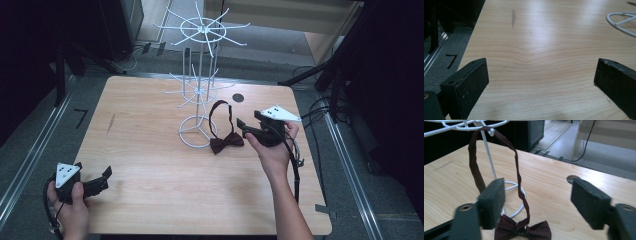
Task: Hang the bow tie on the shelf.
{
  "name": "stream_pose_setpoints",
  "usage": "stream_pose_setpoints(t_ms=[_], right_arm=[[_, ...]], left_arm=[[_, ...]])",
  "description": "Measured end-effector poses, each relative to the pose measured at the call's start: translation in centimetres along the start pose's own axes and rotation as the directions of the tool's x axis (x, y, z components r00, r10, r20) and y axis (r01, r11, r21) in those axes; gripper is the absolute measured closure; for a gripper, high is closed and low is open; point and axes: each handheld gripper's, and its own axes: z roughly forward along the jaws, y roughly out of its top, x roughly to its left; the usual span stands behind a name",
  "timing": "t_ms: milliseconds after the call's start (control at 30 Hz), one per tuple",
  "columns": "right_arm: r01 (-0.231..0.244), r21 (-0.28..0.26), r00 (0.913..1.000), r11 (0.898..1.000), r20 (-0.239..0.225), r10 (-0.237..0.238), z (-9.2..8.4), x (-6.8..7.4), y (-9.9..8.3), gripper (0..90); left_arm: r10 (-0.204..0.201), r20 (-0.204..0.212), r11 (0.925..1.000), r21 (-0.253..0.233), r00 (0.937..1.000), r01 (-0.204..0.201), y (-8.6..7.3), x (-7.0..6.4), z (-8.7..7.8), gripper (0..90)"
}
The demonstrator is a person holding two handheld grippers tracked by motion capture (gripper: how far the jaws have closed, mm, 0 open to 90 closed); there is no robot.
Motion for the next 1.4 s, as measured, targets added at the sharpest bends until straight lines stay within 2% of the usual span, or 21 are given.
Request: stream_pose_setpoints(t_ms=[33,67,100,233,300,667,967,1067,1267,1400], right_arm=[[-0.008,0.001,1.0,1.0,0.006,0.008,-0.3,-0.2,-0.4,17.9],[-0.008,0.001,1.0,1.0,0.006,0.008,-0.3,-0.2,-0.4,17.9],[-0.017,0.01,0.9998,1.0,0.006,0.017,-0.5,-0.2,-0.6,13.8],[-0.035,0.018,0.9994,0.999,0.007,0.035,-1.5,-0.7,-2.0,6.8],[-0.031,0.02,0.9993,0.999,0.023,0.03,-2.0,-0.9,-2.8,2.5],[-0.118,0.018,0.9918,0.993,0.052,0.117,-4.6,-3.4,-7.4,1.1],[-0.142,0.052,0.9853,0.988,0.103,0.136,-6.4,-5.3,-11.4,1.1],[-0.17,0.043,0.9802,0.984,0.109,0.165,-7.1,-6.1,-12.3,1.0],[-0.183,0.032,0.9759,0.983,0.127,0.177,-8.7,-7.1,-14.0,1.1],[-0.203,0.038,0.9692,0.978,0.15,0.195,-9.9,-7.9,-15.2,1.1]], left_arm=[[0.001,0.0,1.0,0.0,1.0,-0.001,0.0,0.0,0.0,0.2],[0.001,-0.001,1.0,0.0,1.0,-0.001,0.0,0.0,0.0,0.2],[0.001,0.0,1.0,0.0,1.0,-0.001,0.0,0.0,0.0,0.2],[-0.001,0.0,1.0,-0.002,1.0,0.001,0.0,0.0,0.0,0.2],[0.0,0.001,1.0,-0.001,1.0,0.0,0.0,0.0,0.0,0.2],[0.008,-0.01,1.0,0.005,0.9999,-0.008,0.0,-0.2,0.0,0.2],[0.014,-0.014,0.9999,0.001,0.9998,-0.014,0.0,-0.3,0.0,0.2],[0.012,-0.015,0.9999,0.001,0.9998,-0.012,0.0,-0.2,0.0,0.2],[0.01,-0.016,0.9999,0.0,0.9998,-0.01,0.0,-0.2,0.0,0.2],[0.003,-0.016,1.0,-0.004,0.9999,-0.003,0.0,-0.2,0.0,0.2]])
